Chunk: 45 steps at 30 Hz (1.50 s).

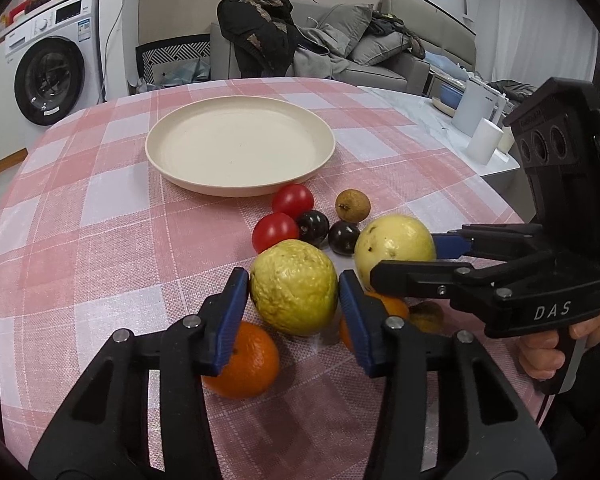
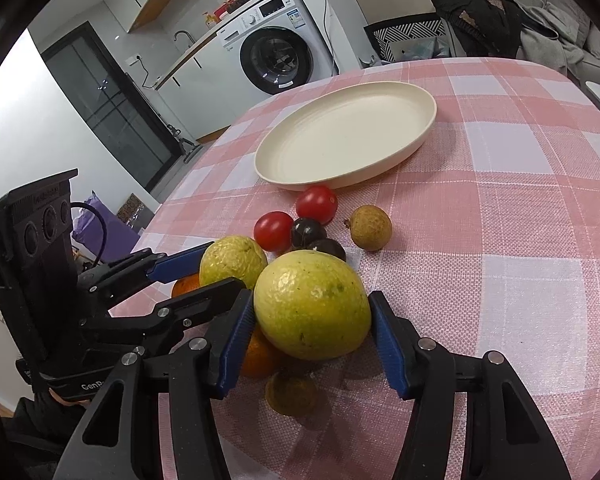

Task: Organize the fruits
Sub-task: 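Grasp the green-yellow guava with the left tool while the right tool grasps the yellow grapefruit, then carry both fruits onto the cream plate and open both tools to release them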

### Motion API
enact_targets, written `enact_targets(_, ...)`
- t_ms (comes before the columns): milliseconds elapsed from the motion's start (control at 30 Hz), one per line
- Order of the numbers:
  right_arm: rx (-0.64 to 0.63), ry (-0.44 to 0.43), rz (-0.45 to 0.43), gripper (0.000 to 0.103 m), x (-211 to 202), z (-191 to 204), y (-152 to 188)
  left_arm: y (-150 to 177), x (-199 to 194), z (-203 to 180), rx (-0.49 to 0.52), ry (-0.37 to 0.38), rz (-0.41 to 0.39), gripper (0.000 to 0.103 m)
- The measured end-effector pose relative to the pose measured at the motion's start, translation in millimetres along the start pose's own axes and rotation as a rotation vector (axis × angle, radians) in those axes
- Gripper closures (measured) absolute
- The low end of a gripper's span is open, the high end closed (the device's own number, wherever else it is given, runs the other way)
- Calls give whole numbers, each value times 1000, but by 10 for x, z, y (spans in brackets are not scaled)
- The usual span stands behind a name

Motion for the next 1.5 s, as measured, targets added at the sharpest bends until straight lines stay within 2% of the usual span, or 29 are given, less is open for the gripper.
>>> enact_targets(133, -35, 30, -36, 46, -55, 40, -5, -39, -81, 33, 0, -18, -41, 60)
enact_targets(267, -55, 44, -75, 46, -131, 55, -46, -91, -174, 38, 9, -26, -76, 67)
enact_targets(433, -52, 41, -58, 46, -101, 30, -37, -76, -220, 1, 48, -39, -78, 67)
enact_targets(533, -55, 32, -60, 46, -105, 44, -48, -61, -208, 7, 52, -50, -74, 65)
enact_targets(667, -56, 26, -70, 46, -127, 55, -51, 31, -41, 63, 22, -54, 2, 59)
enact_targets(833, -52, 25, -70, 46, -125, 50, -50, 4, -46, 100, 2, -37, -7, 59)
enact_targets(1133, -49, 34, -91, 46, -188, 52, -95, -104, -198, 121, -5, -43, -96, 59)
enact_targets(1500, -19, 59, -132, 45, -234, 21, -476, -411, -331, 275, -34, -70, -173, 59)
Point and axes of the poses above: each gripper's, at about its wrist camera, not at the fingertips, and x roughly the way its jaws point, z to its left, y to its underside, the point moved 8 cm from there along x, roughly the way its jaws point, and after that the axes turned 1 degree about -x, right-handed, at the moved point
